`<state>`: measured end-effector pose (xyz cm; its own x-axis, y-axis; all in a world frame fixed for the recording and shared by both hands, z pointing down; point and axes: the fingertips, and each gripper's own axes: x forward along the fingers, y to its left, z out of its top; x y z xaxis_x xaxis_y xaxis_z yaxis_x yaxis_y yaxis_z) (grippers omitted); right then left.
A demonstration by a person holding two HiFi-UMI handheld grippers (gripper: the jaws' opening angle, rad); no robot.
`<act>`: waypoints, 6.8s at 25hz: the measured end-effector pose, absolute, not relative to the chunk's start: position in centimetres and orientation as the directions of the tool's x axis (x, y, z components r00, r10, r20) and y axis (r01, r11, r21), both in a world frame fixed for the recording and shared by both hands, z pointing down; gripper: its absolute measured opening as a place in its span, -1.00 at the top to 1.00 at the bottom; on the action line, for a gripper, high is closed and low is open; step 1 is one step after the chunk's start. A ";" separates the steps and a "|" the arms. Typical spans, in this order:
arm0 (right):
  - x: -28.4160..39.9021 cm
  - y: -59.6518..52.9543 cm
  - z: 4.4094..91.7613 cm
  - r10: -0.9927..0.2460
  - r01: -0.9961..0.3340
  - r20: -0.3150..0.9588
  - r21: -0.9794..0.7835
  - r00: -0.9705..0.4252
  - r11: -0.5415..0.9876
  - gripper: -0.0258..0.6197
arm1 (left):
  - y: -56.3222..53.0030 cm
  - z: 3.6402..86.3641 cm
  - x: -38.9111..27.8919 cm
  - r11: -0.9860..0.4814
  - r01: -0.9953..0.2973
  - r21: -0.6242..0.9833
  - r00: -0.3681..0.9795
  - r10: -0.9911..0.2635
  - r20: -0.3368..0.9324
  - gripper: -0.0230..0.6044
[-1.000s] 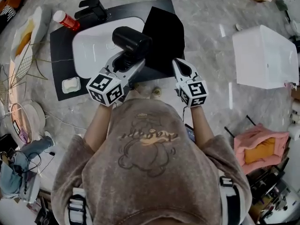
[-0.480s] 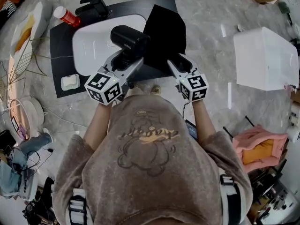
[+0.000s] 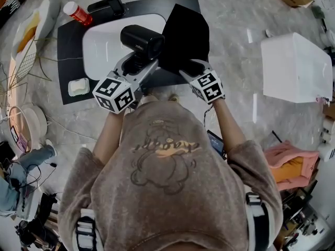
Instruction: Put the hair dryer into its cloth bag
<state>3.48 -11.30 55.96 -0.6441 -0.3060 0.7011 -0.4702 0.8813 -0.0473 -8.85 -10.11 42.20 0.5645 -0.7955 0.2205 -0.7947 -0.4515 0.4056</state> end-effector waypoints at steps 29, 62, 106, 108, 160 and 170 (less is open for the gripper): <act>0.8 -8.7 64.4 -0.107 -0.157 0.872 0.036 -0.477 0.987 0.67 | -7.8 42.9 -11.5 -0.352 -0.836 0.420 0.478 -0.844 0.244 0.11; 1.3 -9.4 63.1 -0.112 -0.284 0.843 -0.049 -0.525 0.958 0.83 | -7.6 43.2 -11.5 -0.368 -0.815 0.447 0.505 -0.829 0.239 0.11; 1.5 -9.5 62.9 -0.060 -0.253 0.853 -0.085 -0.518 0.964 0.88 | -8.1 43.6 -11.2 -0.381 -0.800 0.462 0.527 -0.815 0.241 0.11; 1.4 -9.8 62.1 -0.058 -0.263 0.840 -0.103 -0.539 0.959 0.88 | -8.1 43.7 -11.2 -0.382 -0.800 0.462 0.529 -0.813 0.244 0.11; 1.2 -19.5 50.3 -0.193 -0.424 0.659 -0.208 -0.727 0.882 0.89 | -4.0 56.4 1.8 -0.705 -0.463 0.537 0.845 -0.169 0.507 0.11; 2.0 -18.2 50.7 -0.151 -0.372 0.669 -0.201 -0.728 0.906 0.88 | -5.2 58.1 1.7 -0.666 -0.502 0.552 0.822 -0.169 0.544 0.11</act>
<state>1.97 -18.16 50.71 -0.7281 -0.1508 0.6687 -0.3719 0.9063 -0.2006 1.72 -5.23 58.14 0.8220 -0.1690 0.5438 -0.5021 -0.6656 0.5521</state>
